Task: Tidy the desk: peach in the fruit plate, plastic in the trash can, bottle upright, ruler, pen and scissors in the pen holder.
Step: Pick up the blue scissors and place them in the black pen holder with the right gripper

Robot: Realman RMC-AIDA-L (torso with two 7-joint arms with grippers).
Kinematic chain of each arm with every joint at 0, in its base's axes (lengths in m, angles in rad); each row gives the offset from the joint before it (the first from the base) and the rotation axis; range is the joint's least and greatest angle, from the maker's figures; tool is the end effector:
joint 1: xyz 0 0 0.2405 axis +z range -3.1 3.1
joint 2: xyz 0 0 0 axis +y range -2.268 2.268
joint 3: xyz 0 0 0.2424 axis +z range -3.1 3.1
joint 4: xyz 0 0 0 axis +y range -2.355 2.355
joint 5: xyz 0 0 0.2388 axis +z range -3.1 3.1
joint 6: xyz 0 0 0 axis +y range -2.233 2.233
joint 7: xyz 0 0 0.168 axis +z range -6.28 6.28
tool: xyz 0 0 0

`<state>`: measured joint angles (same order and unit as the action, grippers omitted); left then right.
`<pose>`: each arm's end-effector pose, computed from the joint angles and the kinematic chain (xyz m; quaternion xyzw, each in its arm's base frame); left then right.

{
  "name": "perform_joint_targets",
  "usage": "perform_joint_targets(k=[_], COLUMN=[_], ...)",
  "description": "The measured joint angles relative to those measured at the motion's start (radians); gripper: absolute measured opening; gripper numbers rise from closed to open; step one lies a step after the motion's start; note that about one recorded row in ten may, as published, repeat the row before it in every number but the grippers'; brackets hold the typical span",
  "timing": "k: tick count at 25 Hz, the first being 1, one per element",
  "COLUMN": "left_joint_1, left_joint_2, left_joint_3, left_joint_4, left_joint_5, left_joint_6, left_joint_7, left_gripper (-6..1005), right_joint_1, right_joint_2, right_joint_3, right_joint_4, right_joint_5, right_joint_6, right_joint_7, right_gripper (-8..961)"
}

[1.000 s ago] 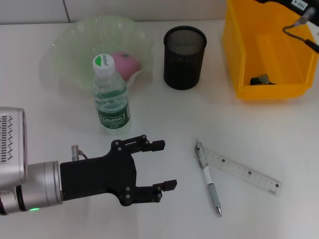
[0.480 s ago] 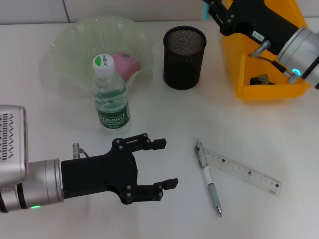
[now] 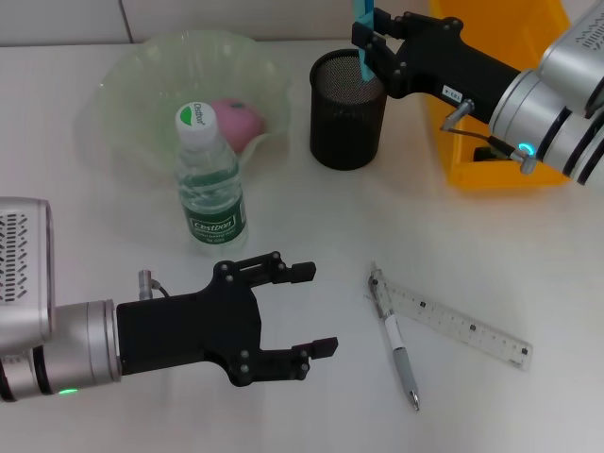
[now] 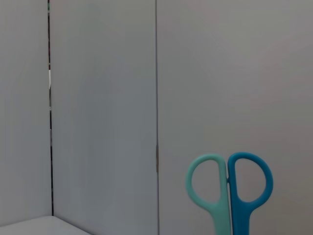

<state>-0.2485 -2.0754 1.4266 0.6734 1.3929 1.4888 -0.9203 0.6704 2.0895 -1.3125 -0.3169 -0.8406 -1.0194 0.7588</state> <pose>-0.2435 0.2707 -0.0832 -0.9487 -0.0426 -0.3001 0.0897 0.2025 0.4329 -0.0657 -0.8642 0.1452 0.3325 0.3486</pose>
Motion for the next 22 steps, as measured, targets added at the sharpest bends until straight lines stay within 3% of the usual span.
perform_joint_targets(k=[20, 22], left_joint_1=[0.002, 0.003], left_joint_2=[0.0, 0.0], left_joint_3=[0.0, 0.0], left_joint_4=[0.0, 0.0], left_joint_5=[-0.001, -0.001], left_joint_6=[0.002, 0.002], left_joint_7=[0.0, 0.0], left_gripper=[796, 796], right_joint_1=[0.032, 0.029], right_joint_2=[-0.001, -0.001], right_joint_3=[-0.09, -0.09], right_joint_4=[0.003, 0.002], right_joint_5=[0.003, 0.0], right_joint_6=[0.124, 0.124], right_joint_7=[0.091, 0.102], right_gripper=[234, 325])
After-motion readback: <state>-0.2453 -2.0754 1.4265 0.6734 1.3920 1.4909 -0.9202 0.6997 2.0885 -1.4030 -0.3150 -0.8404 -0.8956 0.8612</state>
